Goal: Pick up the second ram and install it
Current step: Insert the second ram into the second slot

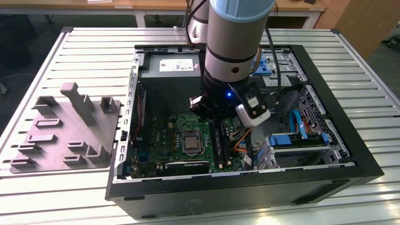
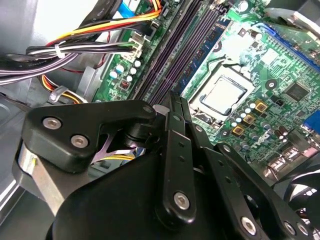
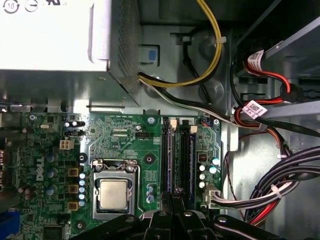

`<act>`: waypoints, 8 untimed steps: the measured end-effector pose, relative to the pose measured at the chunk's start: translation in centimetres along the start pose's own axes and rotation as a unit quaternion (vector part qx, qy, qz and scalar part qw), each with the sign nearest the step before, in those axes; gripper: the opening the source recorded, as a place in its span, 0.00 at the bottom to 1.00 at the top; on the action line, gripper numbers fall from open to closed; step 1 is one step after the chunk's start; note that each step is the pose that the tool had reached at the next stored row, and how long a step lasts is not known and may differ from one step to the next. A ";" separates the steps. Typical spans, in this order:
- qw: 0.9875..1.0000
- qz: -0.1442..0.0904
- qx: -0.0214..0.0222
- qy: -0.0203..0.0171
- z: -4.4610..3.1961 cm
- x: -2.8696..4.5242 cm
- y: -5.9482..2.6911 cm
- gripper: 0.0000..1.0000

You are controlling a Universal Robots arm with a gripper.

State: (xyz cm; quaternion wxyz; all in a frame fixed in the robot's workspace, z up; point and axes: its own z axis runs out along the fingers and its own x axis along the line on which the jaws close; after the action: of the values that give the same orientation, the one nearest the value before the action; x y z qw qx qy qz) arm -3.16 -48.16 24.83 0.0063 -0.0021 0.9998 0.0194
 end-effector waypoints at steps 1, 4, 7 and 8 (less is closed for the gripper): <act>1.000 0.000 0.000 0.000 0.02 -0.07 -0.03 0.11; 1.000 0.000 0.000 0.001 0.07 -0.29 -0.14 0.11; 1.000 0.000 0.000 0.001 0.14 -0.38 -0.40 0.11; 1.000 0.000 0.000 0.002 0.17 -0.39 -0.48 0.11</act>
State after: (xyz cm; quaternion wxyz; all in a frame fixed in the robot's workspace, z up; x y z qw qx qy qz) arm -2.77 -48.63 24.64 0.0047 -0.0020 0.9998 0.0193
